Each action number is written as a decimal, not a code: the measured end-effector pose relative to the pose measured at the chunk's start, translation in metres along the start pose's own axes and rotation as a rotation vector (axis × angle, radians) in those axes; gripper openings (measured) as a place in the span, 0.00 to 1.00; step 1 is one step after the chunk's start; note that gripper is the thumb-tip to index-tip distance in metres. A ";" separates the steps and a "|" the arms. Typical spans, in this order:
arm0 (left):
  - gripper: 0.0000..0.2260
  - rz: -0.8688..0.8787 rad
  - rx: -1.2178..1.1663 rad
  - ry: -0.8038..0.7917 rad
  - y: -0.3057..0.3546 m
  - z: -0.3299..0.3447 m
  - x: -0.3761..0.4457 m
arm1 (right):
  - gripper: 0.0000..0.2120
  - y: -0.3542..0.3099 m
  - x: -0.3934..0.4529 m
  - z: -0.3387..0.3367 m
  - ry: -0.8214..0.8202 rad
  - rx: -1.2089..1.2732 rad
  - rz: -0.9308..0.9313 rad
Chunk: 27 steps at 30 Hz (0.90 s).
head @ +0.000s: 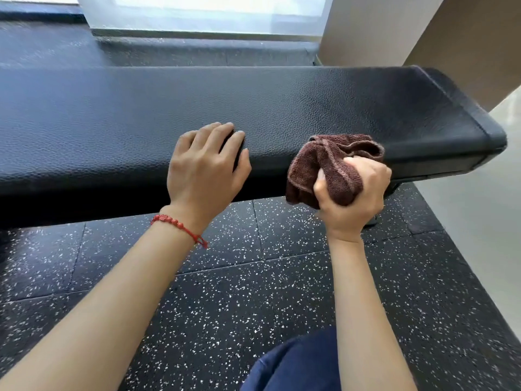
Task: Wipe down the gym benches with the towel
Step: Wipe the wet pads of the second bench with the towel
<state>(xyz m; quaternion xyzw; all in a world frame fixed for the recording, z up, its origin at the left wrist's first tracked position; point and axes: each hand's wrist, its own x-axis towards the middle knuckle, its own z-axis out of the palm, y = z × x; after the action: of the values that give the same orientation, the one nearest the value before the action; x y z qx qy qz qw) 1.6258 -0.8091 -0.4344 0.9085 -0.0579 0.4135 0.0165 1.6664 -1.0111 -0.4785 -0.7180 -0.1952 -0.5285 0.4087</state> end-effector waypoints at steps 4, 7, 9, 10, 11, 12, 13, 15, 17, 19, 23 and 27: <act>0.13 0.020 0.038 0.029 -0.002 0.002 -0.002 | 0.14 0.009 0.003 -0.005 0.008 0.008 -0.007; 0.13 0.032 0.034 0.034 -0.003 0.002 -0.003 | 0.15 0.017 0.004 -0.007 0.011 0.002 -0.023; 0.13 0.039 0.034 0.034 -0.004 0.002 -0.003 | 0.15 0.025 0.005 -0.011 0.011 0.008 -0.032; 0.13 0.042 0.034 0.035 -0.004 0.003 -0.003 | 0.15 0.030 0.007 -0.014 0.013 0.006 -0.032; 0.13 0.044 0.034 0.038 -0.004 0.004 -0.003 | 0.14 0.036 0.008 -0.018 0.018 0.001 -0.028; 0.13 0.044 0.034 0.042 -0.003 0.004 -0.003 | 0.14 0.042 0.010 -0.023 0.026 -0.007 -0.017; 0.13 0.042 0.034 0.047 -0.003 0.005 -0.004 | 0.15 0.048 0.013 -0.028 0.034 -0.018 -0.006; 0.13 0.041 0.038 0.064 -0.002 0.006 -0.004 | 0.14 0.059 0.018 -0.037 0.031 -0.044 0.003; 0.12 0.039 0.036 0.082 -0.002 0.008 -0.004 | 0.13 0.067 0.022 -0.044 -0.002 -0.063 -0.001; 0.12 0.032 0.030 0.096 -0.002 0.009 -0.004 | 0.13 0.072 0.026 -0.048 -0.015 -0.070 0.003; 0.12 0.037 0.033 0.102 -0.003 0.008 -0.005 | 0.13 0.075 0.028 -0.050 -0.012 -0.064 -0.001; 0.12 0.048 0.035 0.104 -0.004 0.008 -0.005 | 0.14 0.082 0.028 -0.052 0.004 -0.064 0.000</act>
<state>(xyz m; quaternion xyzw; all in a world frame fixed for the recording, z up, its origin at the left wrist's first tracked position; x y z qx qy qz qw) 1.6293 -0.8053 -0.4435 0.8844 -0.0713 0.4612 -0.0063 1.7036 -1.1051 -0.4782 -0.7299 -0.1772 -0.5357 0.3858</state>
